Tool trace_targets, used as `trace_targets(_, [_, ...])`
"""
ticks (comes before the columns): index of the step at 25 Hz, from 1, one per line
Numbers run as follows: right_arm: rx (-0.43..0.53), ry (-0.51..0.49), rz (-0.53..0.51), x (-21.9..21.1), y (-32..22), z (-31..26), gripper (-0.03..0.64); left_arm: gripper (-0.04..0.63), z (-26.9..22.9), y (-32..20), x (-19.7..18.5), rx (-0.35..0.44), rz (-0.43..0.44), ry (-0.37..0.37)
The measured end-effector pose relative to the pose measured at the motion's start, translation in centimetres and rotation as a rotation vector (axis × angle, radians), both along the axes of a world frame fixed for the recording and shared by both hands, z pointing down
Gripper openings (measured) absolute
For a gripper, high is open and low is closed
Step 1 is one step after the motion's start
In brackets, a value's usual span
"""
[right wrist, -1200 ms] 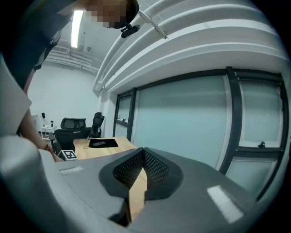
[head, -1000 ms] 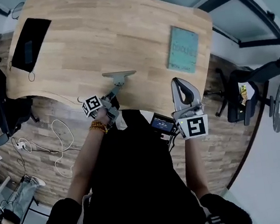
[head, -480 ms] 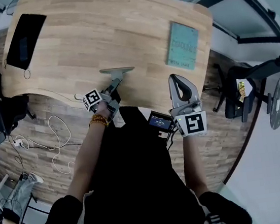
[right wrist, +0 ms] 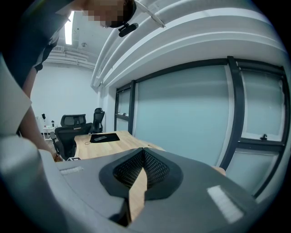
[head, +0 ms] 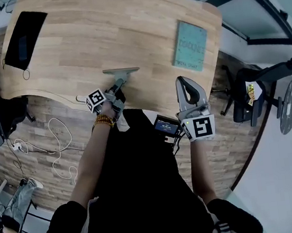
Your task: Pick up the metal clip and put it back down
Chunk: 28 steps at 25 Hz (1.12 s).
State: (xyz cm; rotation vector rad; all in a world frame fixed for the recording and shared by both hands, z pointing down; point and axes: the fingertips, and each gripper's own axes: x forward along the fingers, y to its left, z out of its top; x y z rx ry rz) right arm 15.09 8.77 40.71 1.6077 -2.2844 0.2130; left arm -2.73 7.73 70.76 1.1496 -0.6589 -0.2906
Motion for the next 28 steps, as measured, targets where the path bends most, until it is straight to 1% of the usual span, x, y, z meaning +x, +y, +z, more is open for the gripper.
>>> trace_targets(2, [0.0, -0.001, 0.0, 0.0, -0.1, 0.0, 0.023, 0.021, -0.2, -0.3, 0.1, 0.002, -0.005, 0.011])
trace_targets(3, [0.001, -0.001, -0.001, -0.1, -0.2, 0.0, 0.023, 0.015, -0.3, -0.5, 0.1, -0.001, -0.01, 0.016])
trace_targets(6, [0.003, -0.003, -0.005, -0.2, -0.2, 0.1, 0.023, 0.012, -0.4, -0.6, 0.2, -0.01, -0.022, 0.025])
trace_targets(15, [0.006, -0.007, -0.009, -0.3, -0.1, 0.2, 0.023, 0.009, -0.4, -0.1, -0.2, 0.008, -0.019, 0.002])
trace_targets(18, [0.01, -0.008, -0.014, -0.5, -0.1, 0.2, 0.023, 0.009, -0.6, 0.0, -0.2, 0.026, -0.003, -0.007])
trace_targets(28, [0.023, -0.013, -0.042, -1.5, -0.5, 0.1, 0.023, 0.009, -2.8, -0.2, 0.0, 0.086, 0.026, 0.017])
